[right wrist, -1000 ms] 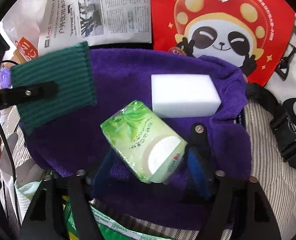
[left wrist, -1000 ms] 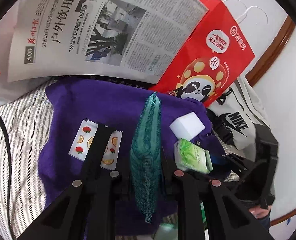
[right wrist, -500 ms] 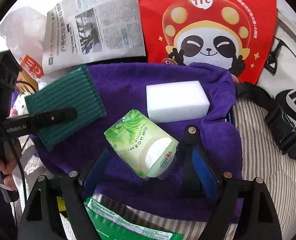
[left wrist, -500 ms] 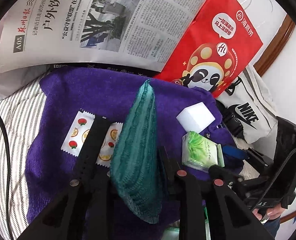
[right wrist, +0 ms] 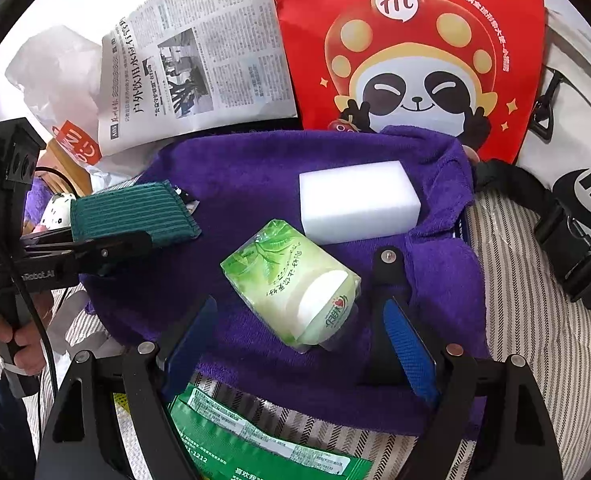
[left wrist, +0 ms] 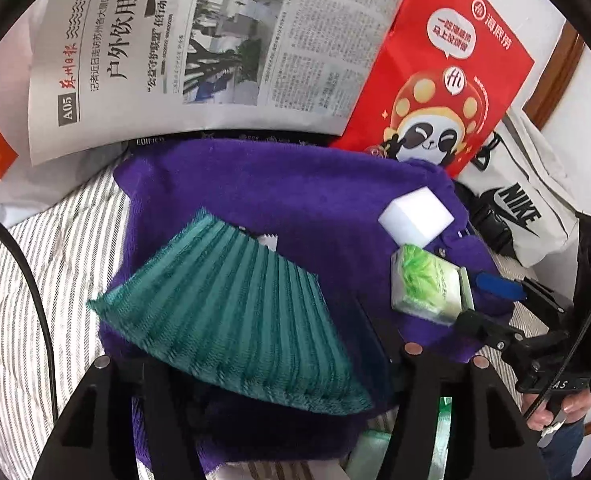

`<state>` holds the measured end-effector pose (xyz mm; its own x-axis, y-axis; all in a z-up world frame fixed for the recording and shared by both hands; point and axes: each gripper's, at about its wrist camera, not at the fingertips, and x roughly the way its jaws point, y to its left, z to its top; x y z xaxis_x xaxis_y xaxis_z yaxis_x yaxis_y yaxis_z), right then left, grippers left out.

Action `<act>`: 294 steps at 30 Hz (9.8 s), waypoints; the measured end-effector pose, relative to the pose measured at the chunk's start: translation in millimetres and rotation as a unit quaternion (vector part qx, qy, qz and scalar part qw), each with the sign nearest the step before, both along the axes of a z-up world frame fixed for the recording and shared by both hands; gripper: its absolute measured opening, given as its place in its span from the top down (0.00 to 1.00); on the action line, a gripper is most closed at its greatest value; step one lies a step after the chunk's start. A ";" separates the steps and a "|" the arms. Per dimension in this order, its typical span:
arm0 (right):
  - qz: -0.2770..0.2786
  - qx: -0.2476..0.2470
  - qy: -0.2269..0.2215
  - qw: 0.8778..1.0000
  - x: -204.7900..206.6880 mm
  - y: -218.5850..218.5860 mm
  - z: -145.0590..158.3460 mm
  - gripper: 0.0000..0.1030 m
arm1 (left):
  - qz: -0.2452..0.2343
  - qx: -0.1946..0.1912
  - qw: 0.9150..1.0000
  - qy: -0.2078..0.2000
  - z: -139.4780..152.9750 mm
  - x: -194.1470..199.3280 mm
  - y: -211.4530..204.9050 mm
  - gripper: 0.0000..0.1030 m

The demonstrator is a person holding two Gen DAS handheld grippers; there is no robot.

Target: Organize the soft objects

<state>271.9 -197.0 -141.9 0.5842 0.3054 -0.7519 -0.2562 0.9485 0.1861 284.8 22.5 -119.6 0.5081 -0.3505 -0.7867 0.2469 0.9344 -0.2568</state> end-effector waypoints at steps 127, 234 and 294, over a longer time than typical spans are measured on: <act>0.070 -0.039 -0.014 0.997 -158.9 76.7 31.5 0.84 | 0.027 0.007 0.999 0.032 -40.7 -237.4 112.4 0.88; -0.049 -0.002 -0.080 0.996 19.0 20.2 126.0 0.85 | 0.035 -0.022 0.996 -0.083 82.6 -16.7 62.1 0.93; -0.035 -0.012 0.005 0.999 71.3 -2.7 63.3 0.29 | -0.006 0.017 1.000 0.009 -12.6 61.8 -20.8 0.85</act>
<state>343.2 -199.7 -78.6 0.5955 0.2462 -0.7647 -0.1869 0.9682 0.1661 346.6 1.7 -132.2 0.4892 -0.3289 -0.8078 0.2535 0.9398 -0.2292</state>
